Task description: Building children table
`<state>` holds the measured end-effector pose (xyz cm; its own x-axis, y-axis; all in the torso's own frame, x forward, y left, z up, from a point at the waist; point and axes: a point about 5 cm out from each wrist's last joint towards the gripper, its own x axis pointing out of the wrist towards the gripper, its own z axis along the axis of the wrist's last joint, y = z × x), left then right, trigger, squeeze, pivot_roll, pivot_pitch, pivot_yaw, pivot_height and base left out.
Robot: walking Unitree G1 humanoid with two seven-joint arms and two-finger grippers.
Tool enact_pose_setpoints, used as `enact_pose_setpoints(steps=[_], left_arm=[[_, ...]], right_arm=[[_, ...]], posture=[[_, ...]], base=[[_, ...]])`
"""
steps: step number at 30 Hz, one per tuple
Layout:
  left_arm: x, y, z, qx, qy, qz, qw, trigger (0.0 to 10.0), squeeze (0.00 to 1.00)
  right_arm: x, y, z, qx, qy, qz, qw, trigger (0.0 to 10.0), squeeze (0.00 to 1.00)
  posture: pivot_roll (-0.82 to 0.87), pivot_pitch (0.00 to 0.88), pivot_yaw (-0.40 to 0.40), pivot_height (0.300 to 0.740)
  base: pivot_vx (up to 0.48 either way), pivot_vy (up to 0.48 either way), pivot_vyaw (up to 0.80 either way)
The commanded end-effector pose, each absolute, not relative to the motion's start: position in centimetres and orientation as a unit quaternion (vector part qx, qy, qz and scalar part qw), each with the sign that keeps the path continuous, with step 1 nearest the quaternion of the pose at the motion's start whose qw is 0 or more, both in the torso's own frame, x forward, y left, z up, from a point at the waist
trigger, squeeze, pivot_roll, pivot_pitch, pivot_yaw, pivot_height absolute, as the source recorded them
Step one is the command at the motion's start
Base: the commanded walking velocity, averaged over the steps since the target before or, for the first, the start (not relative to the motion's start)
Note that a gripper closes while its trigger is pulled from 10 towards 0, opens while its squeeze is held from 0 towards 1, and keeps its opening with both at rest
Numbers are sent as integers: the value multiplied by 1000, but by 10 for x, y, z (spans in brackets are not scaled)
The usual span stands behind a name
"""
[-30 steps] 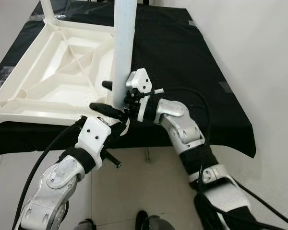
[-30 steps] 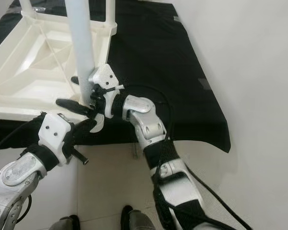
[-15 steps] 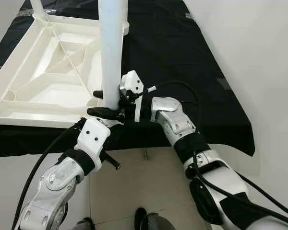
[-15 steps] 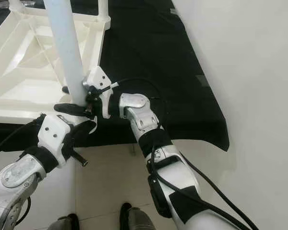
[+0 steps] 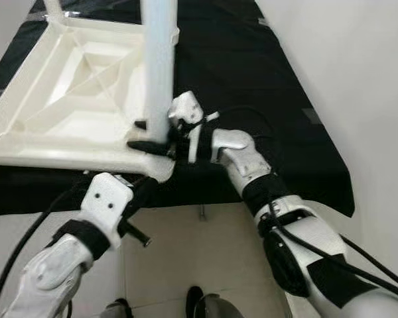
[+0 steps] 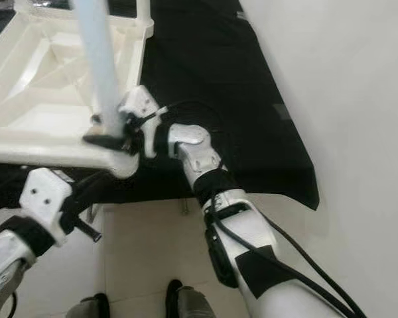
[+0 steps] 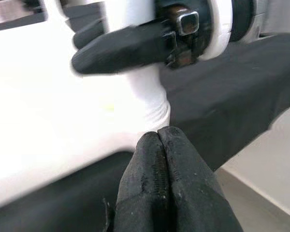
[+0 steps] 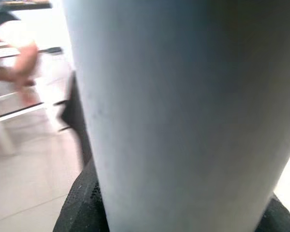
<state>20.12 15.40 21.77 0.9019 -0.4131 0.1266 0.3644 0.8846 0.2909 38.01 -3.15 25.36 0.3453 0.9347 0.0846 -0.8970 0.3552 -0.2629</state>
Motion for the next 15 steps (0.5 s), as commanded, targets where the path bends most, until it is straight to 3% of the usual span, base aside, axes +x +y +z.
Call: enact_pose_setpoints(steps=[1,2,3,5,6,7,10,15], left_arm=[[190,152,219,122,-89,-204,967,10000,0],[184,151,219,117,-88,-199,969,10000,0],[184,151,219,117,-88,-199,969,10000,0],[176,148,215,101,-82,-193,972,10000,0],[176,148,215,101,-82,-193,972,10000,0],[176,148,211,93,-77,-191,974,10000,0],[181,150,211,94,-78,-188,975,10000,0],[185,153,213,99,-79,-184,975,10000,0]], right_arm=[[385,-51,233,-83,-72,502,858,0,0],[385,-59,225,-70,-65,466,880,0,0],[385,-59,225,-70,-65,466,880,0,0],[369,-71,199,-4,-38,304,952,0,0],[369,-71,199,-4,-38,304,952,0,0],[342,-69,183,32,-13,238,971,0,0],[333,-49,184,19,-32,281,959,0,0],[342,-40,192,16,-43,302,952,0,0]], posture=[[137,328,-190,740],[134,332,-194,740],[134,332,-194,740],[119,338,-197,740],[119,338,-197,740],[119,337,-194,740],[117,325,-187,740],[132,317,-187,740]], base=[[0,0,0],[0,0,0],[0,0,0],[0,0,0],[0,0,0],[0,0,0],[0,0,0],[0,0,0]])
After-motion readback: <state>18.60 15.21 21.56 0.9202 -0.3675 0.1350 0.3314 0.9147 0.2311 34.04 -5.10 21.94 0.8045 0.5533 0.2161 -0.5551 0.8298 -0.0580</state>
